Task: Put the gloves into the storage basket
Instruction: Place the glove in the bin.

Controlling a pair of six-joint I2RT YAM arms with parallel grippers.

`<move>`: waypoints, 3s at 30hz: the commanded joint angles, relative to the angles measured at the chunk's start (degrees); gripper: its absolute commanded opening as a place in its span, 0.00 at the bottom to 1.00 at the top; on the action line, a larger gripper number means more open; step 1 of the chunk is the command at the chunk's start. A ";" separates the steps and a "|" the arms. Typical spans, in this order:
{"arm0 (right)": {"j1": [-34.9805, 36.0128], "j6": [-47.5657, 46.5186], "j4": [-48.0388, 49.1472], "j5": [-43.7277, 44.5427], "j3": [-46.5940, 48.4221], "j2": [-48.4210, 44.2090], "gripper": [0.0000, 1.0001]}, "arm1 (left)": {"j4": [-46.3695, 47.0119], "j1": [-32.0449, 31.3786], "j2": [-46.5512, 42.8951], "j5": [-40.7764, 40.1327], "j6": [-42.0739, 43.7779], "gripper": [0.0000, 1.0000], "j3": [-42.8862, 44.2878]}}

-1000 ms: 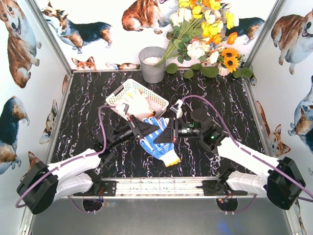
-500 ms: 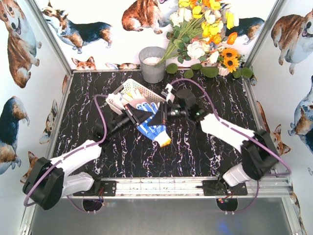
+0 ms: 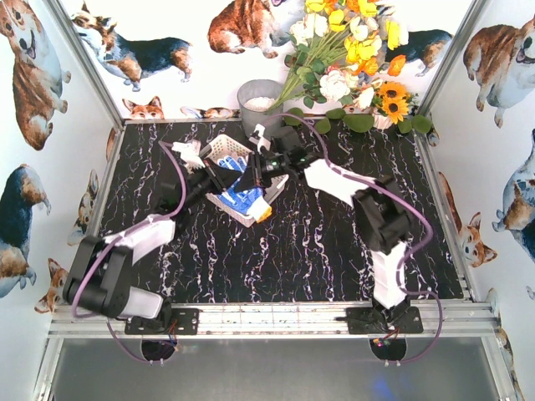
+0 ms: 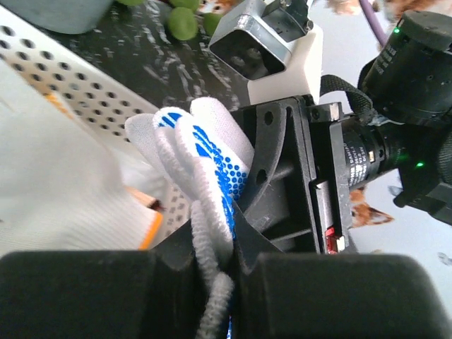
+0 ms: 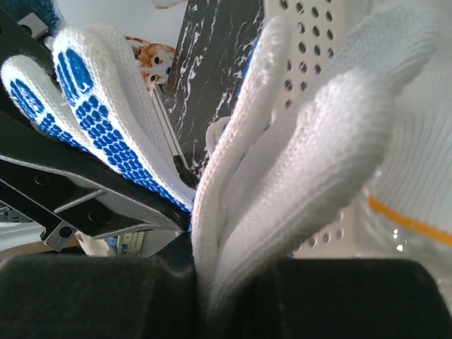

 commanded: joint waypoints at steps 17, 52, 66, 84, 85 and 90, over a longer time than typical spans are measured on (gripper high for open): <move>-3.13 -2.81 4.18 -2.11 26.34 23.82 0.00 | -5.45 6.88 15.35 7.77 11.60 0.00 14.28; -4.01 -13.93 -10.47 4.70 40.32 31.14 0.38 | -7.49 9.53 28.07 3.18 13.17 0.00 21.39; -3.97 -20.48 -18.08 9.80 39.21 27.70 0.31 | -4.81 9.89 31.83 -1.17 13.11 0.00 21.31; -3.84 -26.46 -28.23 9.95 48.18 30.63 0.07 | -4.84 9.89 32.57 -2.22 13.73 0.00 20.19; -3.84 -26.62 -28.16 9.93 48.43 30.92 0.07 | -4.88 9.87 32.60 -2.31 13.82 0.00 20.20; -3.84 -28.14 -29.12 11.36 50.60 32.40 0.11 | -6.03 9.89 33.39 -2.87 14.83 0.00 20.79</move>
